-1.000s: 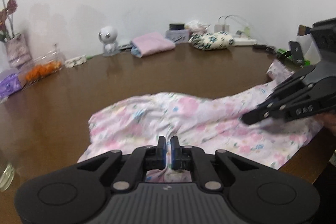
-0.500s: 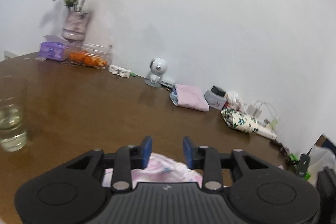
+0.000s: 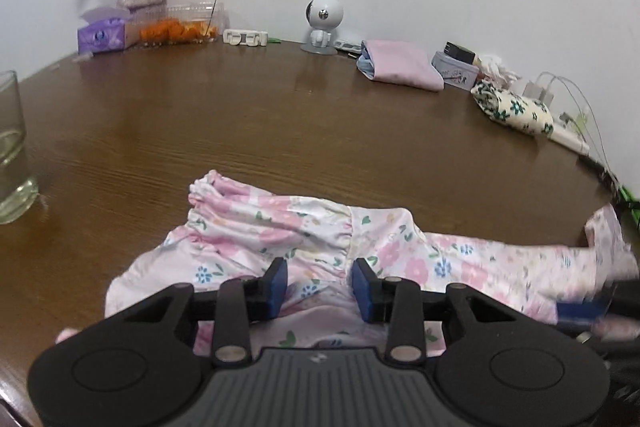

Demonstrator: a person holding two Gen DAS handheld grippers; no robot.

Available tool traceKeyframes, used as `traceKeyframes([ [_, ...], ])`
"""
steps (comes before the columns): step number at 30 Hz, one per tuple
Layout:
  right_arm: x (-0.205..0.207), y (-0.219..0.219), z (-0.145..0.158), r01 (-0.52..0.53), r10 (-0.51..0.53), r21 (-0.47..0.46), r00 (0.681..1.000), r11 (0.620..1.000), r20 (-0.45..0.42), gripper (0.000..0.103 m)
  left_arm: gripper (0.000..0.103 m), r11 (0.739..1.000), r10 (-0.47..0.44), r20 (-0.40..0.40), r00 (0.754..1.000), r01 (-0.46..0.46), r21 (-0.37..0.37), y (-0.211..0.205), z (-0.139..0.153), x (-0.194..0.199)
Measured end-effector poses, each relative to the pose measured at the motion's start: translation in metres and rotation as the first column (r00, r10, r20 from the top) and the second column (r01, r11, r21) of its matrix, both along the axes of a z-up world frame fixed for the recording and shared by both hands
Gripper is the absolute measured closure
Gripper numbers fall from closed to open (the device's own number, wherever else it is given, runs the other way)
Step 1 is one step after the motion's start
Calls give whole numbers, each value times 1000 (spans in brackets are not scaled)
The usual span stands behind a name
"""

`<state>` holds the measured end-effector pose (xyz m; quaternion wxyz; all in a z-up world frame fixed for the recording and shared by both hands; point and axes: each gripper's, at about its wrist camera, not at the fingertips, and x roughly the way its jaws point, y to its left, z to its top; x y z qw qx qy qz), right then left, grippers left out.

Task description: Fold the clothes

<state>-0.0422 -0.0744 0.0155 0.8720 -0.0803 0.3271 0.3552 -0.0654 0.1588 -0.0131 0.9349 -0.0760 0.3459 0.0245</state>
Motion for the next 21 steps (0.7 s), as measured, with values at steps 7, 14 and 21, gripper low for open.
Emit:
traceKeyframes([
  [7,2,-19,25,21,-22,151,1000,988,8,60,68,999,-16,36,999,14,39,-5,-1,-11],
  [14,18,-1,2,103,-101,84,994,991,-38,72,69,999,21,64,998,-18,-44,5,9,-16],
  [21,7,11,-15,74,-74,9,997,997,-7,70,64,994,10,161,987,8,-106,5,38,-21],
])
